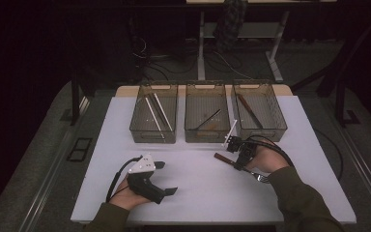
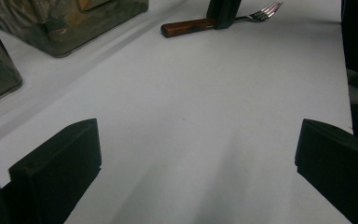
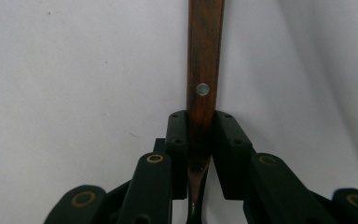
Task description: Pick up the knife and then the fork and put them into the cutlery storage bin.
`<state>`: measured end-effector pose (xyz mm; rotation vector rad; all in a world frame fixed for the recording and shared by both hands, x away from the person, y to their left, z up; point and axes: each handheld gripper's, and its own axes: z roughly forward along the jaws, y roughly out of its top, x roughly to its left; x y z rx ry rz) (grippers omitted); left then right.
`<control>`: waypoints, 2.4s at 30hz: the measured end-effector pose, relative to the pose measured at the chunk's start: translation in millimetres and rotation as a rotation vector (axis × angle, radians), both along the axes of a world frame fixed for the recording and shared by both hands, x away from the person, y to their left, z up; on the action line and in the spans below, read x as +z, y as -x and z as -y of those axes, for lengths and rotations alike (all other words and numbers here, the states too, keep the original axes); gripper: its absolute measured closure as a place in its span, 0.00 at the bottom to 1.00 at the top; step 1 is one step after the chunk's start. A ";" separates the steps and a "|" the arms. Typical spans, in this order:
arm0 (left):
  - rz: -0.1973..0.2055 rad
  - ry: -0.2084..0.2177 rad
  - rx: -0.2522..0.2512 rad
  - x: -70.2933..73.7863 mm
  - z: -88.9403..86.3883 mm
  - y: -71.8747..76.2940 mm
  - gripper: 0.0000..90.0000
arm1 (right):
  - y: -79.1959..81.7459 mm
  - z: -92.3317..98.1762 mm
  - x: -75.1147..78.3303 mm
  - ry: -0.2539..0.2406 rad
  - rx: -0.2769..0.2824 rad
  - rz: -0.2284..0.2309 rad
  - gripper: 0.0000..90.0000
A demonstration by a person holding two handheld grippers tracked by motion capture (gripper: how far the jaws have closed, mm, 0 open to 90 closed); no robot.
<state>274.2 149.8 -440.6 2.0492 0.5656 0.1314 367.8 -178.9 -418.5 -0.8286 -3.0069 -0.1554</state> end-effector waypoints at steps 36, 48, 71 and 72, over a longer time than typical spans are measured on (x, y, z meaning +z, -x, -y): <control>0.001 0.003 -0.005 0.3 -0.3 0.0 0.00 | 26.9 99.0 23.1 -0.626 -0.221 0.273 0.86; -0.002 0.014 -0.006 -0.2 -1.0 -0.8 0.00 | 32.1 114.1 33.7 -0.804 -0.285 0.414 0.86; -0.005 -0.003 -0.003 -1.5 -0.3 -1.2 0.00 | 18.1 124.7 80.1 -0.867 -0.434 0.636 0.86; -0.006 -0.002 -0.003 -1.5 -0.2 -1.0 0.00 | 16.0 124.5 83.1 -0.865 -0.439 0.649 0.85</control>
